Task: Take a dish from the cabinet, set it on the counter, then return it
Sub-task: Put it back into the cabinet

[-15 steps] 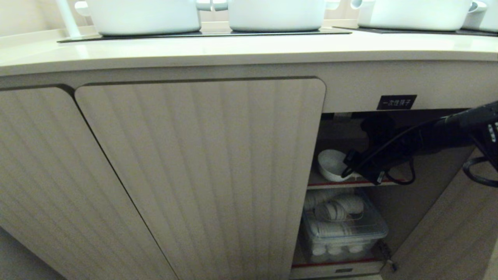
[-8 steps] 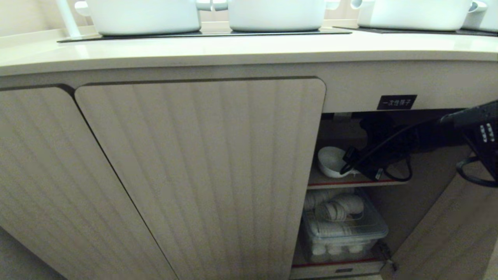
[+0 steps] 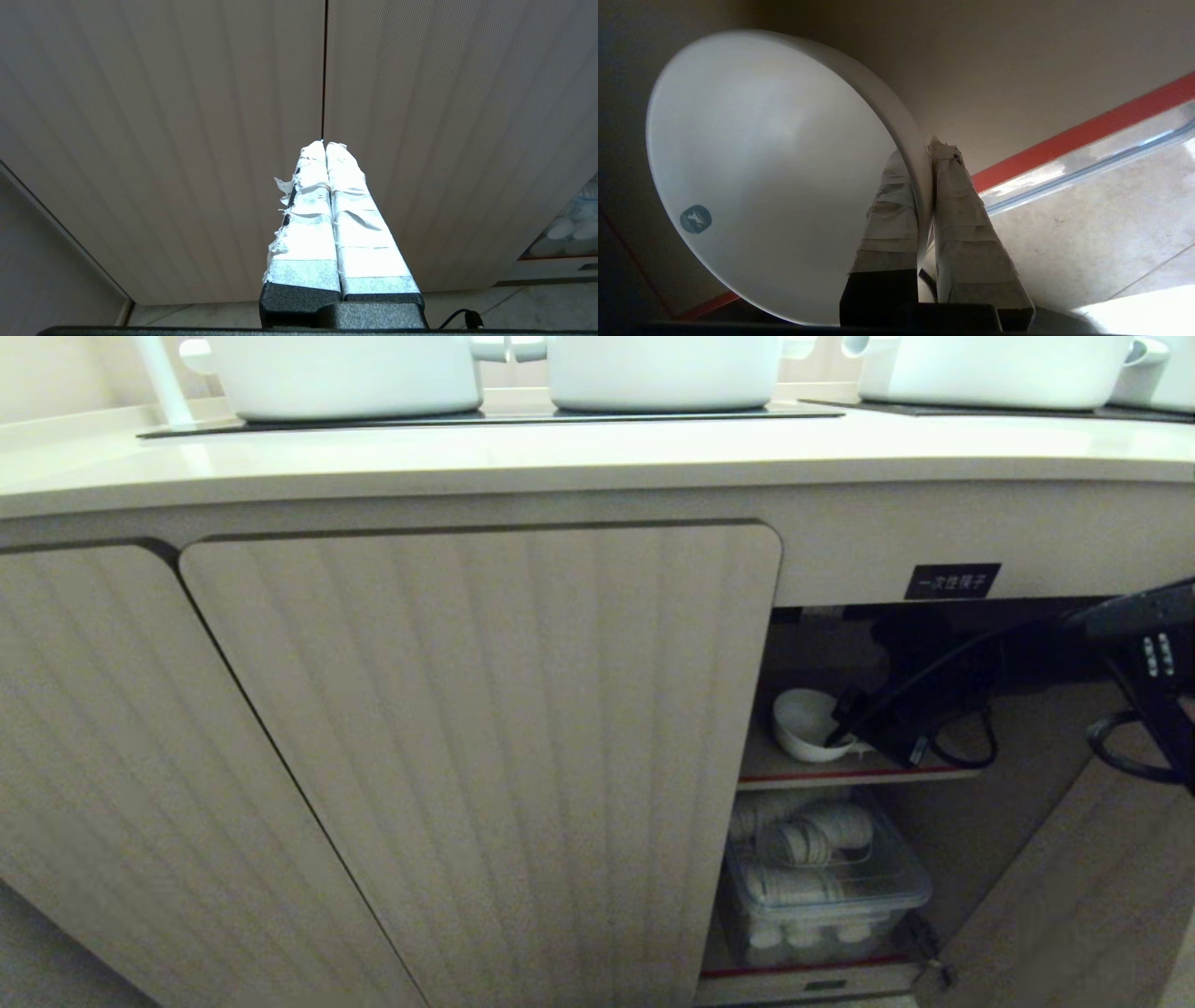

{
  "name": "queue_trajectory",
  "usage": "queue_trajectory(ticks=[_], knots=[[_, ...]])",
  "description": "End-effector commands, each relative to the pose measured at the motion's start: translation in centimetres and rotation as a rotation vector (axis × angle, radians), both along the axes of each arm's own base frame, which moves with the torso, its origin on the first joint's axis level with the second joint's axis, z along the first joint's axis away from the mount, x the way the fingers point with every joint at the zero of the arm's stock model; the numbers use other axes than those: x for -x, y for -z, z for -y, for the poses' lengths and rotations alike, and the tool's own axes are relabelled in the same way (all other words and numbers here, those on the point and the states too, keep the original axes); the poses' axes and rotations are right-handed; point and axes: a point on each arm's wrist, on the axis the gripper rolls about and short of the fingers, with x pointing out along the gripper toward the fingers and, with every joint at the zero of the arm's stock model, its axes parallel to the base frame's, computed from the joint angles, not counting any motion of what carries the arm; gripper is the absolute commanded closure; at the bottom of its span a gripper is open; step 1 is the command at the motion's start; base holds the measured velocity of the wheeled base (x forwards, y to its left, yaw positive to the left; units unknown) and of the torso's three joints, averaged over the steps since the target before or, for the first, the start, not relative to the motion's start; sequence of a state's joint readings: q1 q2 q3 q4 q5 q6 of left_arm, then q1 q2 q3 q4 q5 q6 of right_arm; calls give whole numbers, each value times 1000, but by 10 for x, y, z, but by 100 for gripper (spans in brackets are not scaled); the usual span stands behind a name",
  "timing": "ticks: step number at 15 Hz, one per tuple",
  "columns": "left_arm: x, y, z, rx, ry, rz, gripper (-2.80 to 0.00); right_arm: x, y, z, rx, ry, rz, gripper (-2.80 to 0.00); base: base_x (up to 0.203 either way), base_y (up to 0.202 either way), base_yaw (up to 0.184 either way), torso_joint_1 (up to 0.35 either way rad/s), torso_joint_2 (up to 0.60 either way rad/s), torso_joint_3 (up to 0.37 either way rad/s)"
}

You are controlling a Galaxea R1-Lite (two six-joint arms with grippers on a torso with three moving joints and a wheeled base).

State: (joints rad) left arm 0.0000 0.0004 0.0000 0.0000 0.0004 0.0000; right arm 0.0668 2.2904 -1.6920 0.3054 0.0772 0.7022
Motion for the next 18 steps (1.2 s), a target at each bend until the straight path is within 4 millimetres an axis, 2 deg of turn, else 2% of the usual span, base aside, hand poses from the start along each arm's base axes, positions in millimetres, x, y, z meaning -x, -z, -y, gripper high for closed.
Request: queue_trajectory(ticks=[1,11,18], knots=[[0,0,0,0,0,0,0,-1,1,0,13,-14,1,0,0,0,0,0,0,0],[0,0,0,0,0,0,0,-4,8,1,62,-21,-4,0,0,0,0,0,0,0],[0,0,0,0,0,0,0,-8,4,0,61,-19,17,0,0,0,0,0,0,0]])
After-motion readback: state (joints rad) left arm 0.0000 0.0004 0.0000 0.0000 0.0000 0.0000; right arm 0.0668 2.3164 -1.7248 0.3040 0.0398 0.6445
